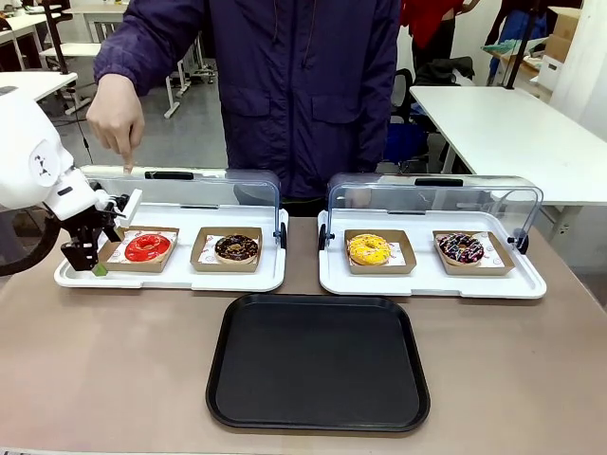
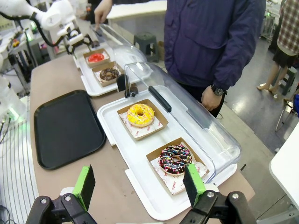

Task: Move the first donut from the left to the tray.
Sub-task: Pick up the Paper togo box containing the Donut indicated by the person and place it on the Handle tray.

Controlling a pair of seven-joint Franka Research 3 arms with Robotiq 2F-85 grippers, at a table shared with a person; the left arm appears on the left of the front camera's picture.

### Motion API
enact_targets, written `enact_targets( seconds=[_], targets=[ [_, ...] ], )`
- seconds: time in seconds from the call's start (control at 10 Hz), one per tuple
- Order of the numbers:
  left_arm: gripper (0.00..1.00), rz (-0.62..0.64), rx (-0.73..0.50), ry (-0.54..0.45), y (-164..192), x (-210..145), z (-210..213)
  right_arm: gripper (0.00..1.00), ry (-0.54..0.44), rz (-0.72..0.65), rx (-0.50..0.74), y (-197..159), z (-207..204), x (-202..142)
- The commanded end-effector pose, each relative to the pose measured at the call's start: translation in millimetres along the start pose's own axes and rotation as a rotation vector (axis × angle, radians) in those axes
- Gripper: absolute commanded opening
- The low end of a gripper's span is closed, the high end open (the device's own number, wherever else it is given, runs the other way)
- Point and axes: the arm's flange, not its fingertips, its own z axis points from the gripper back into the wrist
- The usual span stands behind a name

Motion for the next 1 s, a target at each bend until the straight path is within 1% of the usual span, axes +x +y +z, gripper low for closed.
enact_targets(
  seconds=[0.0, 0.9],
  targets=[
    [1.00, -0.009, 0.020, 0.039, 1.1, -3.0, -6.6, 1.00, -0.029, 0.026, -0.001, -1.9, -1.1, 1.4],
    [1.00, -0.014, 0.033, 0.062, 6.0, -8.1, -17.7, 1.00, -0.029, 0.026, -0.001, -1.9, -1.1, 1.4]
  ],
)
